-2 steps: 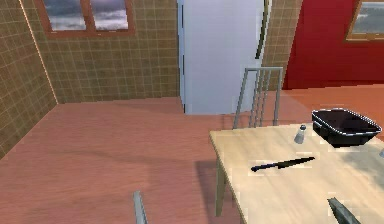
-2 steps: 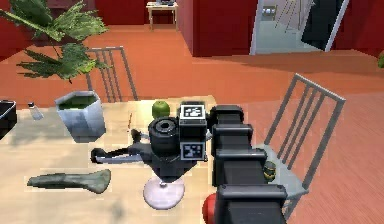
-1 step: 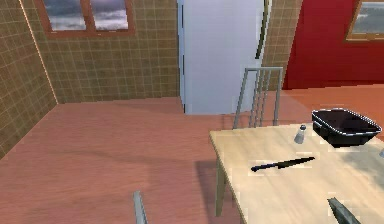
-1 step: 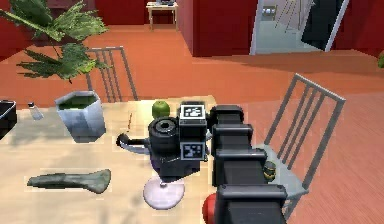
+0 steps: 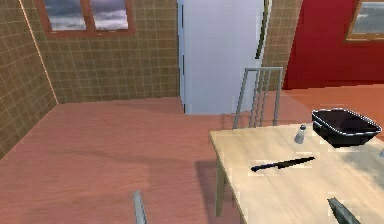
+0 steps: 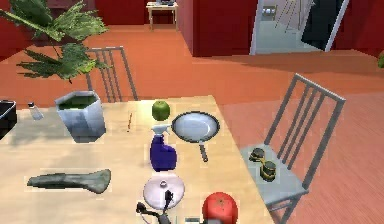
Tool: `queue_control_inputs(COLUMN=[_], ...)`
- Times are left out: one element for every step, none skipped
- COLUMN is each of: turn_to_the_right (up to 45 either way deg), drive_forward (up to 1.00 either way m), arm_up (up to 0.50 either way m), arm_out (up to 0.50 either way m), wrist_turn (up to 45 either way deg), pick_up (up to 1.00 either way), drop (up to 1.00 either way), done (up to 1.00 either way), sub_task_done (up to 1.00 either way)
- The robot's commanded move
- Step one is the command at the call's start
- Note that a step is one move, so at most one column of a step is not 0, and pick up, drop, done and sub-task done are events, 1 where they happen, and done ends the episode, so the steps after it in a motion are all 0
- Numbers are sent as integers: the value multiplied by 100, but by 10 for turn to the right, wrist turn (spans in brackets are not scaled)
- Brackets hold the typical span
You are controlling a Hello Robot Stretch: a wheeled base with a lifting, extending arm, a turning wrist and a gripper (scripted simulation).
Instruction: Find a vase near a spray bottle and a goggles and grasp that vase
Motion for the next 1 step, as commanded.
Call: queue_control_inputs(turn_to_the_right=[0], drive_forward=[0], arm_up=[0], arm_out=[0], wrist_turn=[0], pick_up=[100], drop=[0], done=[0], sub_task_done=[0])
